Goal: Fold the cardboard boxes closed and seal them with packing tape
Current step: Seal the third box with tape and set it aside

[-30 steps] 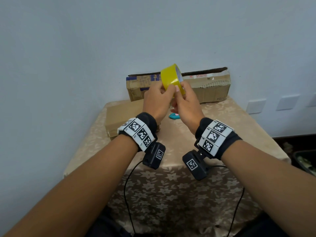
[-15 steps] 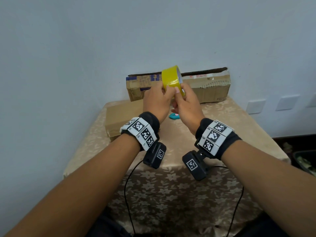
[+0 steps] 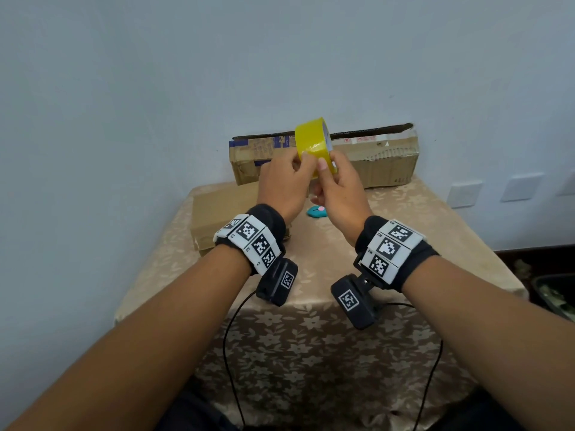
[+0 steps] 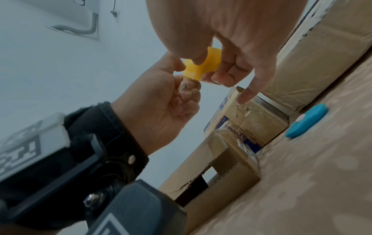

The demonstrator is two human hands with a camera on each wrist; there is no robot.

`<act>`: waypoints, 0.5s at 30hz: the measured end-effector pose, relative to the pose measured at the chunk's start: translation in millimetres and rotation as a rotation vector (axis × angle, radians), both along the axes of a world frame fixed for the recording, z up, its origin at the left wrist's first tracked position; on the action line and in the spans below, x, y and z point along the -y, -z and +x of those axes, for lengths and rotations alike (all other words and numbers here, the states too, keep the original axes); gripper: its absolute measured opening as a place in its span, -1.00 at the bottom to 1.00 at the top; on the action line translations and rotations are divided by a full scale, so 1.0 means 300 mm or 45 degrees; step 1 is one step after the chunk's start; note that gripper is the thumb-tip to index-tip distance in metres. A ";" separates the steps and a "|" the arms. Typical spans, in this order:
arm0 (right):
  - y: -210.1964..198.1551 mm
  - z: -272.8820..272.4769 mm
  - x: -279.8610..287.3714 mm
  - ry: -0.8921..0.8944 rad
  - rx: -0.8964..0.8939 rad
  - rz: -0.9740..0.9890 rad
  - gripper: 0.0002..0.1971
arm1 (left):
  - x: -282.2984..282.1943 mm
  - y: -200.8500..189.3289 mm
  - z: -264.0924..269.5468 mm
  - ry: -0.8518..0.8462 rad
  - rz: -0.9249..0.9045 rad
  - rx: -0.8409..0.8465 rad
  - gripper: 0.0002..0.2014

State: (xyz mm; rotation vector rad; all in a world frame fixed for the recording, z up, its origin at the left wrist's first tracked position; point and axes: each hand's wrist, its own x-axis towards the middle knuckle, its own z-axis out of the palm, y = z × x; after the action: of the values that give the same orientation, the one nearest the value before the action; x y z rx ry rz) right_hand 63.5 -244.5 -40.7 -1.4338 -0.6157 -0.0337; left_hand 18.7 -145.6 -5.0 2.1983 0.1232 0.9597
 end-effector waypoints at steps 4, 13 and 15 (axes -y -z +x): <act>0.005 -0.002 -0.004 -0.017 0.042 -0.022 -0.76 | -0.019 -0.008 0.002 -0.082 -0.019 0.010 -0.70; 0.007 0.015 -0.003 -0.018 0.012 0.008 -0.77 | -0.006 -0.002 -0.001 0.012 -0.080 0.054 -0.65; 0.008 0.017 -0.001 -0.023 0.007 0.030 -0.76 | -0.008 -0.001 0.003 0.017 -0.071 0.058 -0.63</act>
State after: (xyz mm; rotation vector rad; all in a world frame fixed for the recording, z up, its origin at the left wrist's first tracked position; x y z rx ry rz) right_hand 68.5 -244.2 -43.0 -1.4058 -0.6309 -0.0309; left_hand 19.5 -143.3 -4.7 2.1227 0.1121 0.9865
